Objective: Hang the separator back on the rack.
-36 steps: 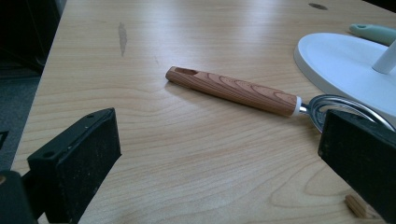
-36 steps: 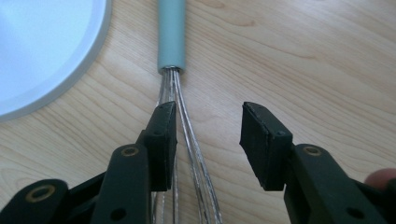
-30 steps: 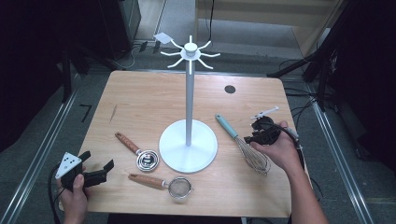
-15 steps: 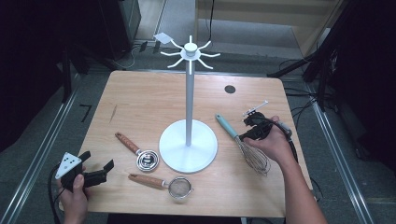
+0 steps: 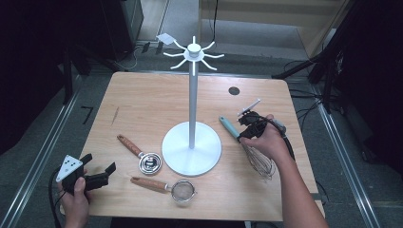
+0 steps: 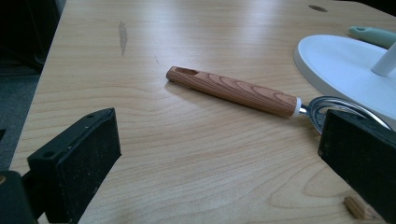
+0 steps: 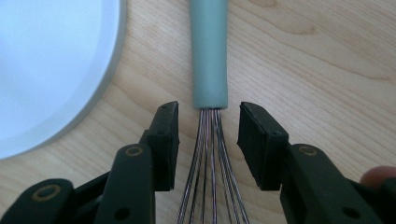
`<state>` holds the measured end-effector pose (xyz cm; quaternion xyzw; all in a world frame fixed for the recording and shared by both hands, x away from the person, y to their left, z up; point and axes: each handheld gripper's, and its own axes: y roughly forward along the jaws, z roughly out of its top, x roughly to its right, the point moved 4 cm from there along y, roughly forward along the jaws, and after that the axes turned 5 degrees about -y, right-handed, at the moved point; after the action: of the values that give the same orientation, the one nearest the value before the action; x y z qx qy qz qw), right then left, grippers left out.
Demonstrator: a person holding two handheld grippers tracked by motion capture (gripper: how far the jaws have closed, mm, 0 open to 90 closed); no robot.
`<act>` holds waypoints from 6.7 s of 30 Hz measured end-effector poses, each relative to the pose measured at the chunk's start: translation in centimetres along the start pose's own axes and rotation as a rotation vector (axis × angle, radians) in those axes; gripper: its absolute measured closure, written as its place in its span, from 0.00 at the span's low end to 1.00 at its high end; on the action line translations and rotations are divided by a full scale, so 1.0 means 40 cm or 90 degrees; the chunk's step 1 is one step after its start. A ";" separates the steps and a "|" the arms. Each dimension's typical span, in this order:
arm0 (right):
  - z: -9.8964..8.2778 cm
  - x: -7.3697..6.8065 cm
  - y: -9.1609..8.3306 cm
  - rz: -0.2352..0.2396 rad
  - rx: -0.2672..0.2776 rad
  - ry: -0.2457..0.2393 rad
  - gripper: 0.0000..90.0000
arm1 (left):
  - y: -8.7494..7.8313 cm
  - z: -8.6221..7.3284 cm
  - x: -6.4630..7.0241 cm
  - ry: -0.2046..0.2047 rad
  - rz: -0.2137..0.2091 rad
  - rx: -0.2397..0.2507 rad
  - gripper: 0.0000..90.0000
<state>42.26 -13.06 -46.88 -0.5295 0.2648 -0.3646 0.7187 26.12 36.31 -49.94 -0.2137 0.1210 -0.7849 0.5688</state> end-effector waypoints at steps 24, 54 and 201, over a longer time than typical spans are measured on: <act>0.051 0.002 0.095 -0.001 -0.103 0.072 0.75 | 0.000 0.000 0.000 0.001 0.000 -0.001 0.00; 0.011 -0.023 -0.045 -0.002 0.155 0.066 0.79 | 0.001 0.000 0.001 0.004 0.003 -0.004 0.00; 0.078 -0.283 -0.469 0.112 0.743 -0.081 1.00 | 0.001 0.000 0.000 -0.001 -0.001 -0.002 0.00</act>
<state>33.36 -5.44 -28.13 -0.0438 0.0198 -0.3567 0.9330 26.14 36.29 -49.95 -0.2154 0.1213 -0.7848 0.5683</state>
